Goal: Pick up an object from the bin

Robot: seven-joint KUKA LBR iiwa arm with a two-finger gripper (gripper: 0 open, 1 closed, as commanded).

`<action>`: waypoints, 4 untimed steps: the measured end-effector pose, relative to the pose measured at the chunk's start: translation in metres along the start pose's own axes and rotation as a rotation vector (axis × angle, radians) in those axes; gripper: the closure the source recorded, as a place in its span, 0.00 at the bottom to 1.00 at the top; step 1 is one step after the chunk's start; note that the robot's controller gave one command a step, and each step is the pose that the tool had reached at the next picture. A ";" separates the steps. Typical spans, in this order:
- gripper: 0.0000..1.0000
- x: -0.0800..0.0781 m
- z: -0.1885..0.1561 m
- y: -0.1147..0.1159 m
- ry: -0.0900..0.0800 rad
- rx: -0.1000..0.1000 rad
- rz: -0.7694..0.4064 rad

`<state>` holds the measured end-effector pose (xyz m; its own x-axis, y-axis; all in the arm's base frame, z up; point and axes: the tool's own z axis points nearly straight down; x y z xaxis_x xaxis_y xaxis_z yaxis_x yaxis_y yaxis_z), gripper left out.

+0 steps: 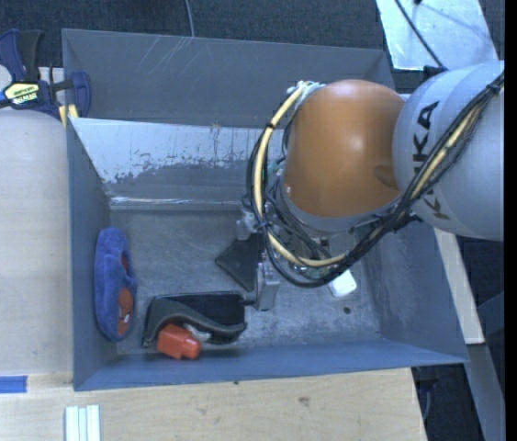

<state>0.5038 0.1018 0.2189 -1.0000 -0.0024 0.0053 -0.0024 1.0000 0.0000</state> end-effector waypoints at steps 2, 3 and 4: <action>0.00 0.014 0.141 0.057 0.014 0.019 -0.025; 0.00 0.012 0.148 0.107 -0.008 -0.001 0.098; 0.00 0.019 0.148 0.075 -0.005 -0.003 0.144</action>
Offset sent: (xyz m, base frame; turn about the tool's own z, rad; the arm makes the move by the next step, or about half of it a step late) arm -0.0201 0.0296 -0.1489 -0.3105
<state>0.4840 0.1771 0.0712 -0.9900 0.1412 0.0007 0.1412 0.9900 0.0025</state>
